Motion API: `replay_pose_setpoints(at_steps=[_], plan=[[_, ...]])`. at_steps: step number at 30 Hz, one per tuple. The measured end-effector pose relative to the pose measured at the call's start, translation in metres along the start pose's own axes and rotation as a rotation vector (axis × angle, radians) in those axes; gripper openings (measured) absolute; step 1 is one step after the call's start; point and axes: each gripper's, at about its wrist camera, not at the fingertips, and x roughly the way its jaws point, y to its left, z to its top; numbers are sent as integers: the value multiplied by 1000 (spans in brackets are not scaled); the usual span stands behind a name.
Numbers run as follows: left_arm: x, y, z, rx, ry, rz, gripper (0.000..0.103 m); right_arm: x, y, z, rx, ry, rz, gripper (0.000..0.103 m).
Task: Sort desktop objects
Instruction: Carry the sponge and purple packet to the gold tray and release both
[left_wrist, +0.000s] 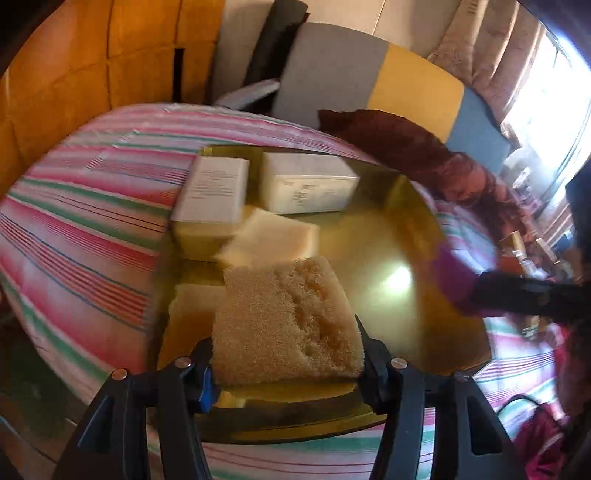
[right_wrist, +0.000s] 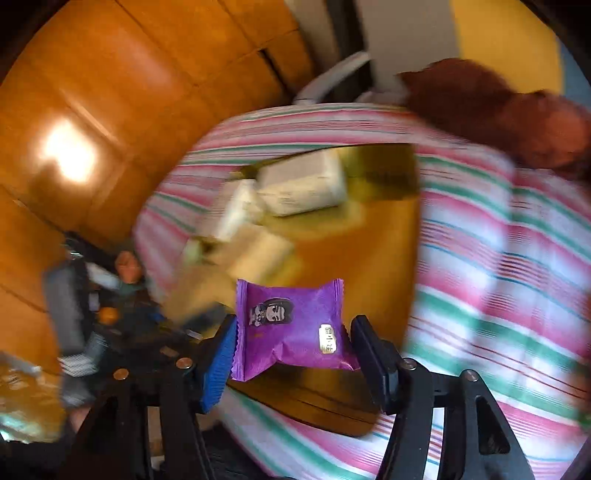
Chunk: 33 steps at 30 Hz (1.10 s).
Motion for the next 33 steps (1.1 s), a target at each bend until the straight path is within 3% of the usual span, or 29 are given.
replay_pose_setpoints(at_steps=[1, 5, 8, 9, 10, 20, 26, 29, 33], plan=[[-1, 2, -1, 10, -9, 5, 59, 4, 5, 1, 6, 4, 19, 74], [-4, 7, -2, 22, -8, 2, 59, 14, 20, -6, 0, 15, 32, 75], [-11, 12, -1, -28, -24, -97, 67, 14, 22, -19, 7, 22, 3, 76], [-15, 14, -2, -46, -36, -135, 74, 14, 22, -23, 11, 21, -8, 76], [-18, 16, -2, -48, -43, -141, 76, 12, 21, -27, 19, 20, -21, 77], [-26, 12, 0, -37, -74, -49, 75, -13, -3, -53, 72, -43, -138, 80], [-31, 0, 6, -41, -80, -116, 74, -30, -17, -66, 86, -73, -227, 83], [-29, -10, 8, -45, -66, -194, 74, -38, -28, -73, 111, -84, -255, 83], [-23, -21, 9, -48, -38, -221, 74, -51, -45, -83, 150, -103, -293, 84]])
